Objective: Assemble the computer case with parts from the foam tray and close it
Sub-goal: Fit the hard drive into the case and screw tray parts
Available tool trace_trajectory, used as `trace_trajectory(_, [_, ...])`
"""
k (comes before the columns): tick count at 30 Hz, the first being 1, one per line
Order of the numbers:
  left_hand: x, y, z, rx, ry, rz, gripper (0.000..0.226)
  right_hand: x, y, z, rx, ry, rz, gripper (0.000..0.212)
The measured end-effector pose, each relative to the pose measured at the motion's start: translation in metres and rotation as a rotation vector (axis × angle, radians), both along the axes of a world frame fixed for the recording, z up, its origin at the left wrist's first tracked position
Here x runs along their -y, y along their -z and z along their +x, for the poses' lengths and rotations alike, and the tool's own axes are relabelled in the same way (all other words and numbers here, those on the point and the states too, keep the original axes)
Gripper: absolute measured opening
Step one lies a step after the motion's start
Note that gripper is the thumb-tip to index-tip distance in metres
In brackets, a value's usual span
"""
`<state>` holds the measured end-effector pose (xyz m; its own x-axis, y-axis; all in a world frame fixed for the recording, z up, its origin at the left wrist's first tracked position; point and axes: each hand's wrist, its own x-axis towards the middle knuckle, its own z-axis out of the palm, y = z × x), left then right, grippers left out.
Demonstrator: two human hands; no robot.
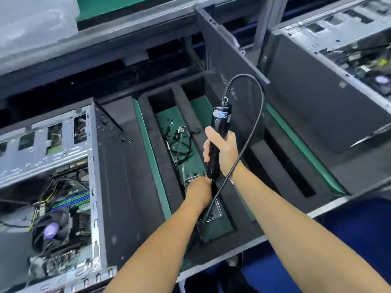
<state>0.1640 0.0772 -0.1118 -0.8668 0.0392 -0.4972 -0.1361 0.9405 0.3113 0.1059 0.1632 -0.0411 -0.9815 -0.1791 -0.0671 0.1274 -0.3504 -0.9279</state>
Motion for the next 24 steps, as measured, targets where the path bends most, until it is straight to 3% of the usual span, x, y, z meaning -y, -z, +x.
trace_trajectory(11, [0.003, 0.002, -0.001, 0.025, -0.006, 0.016, 0.026, 0.004, -0.019, -0.002, -0.043, -0.041, 0.043, 0.041])
trace_trajectory(15, [0.002, -0.013, -0.006, 0.045, 0.011, 0.042, 0.015, 0.002, -0.031, -0.003, -0.075, -0.044, 0.03, 0.051])
trace_trajectory(24, [0.013, -0.034, -0.006, 0.081, -0.103, 0.143, 0.027, 0.005, -0.054, -0.001, -0.097, -0.022, -0.018, 0.062])
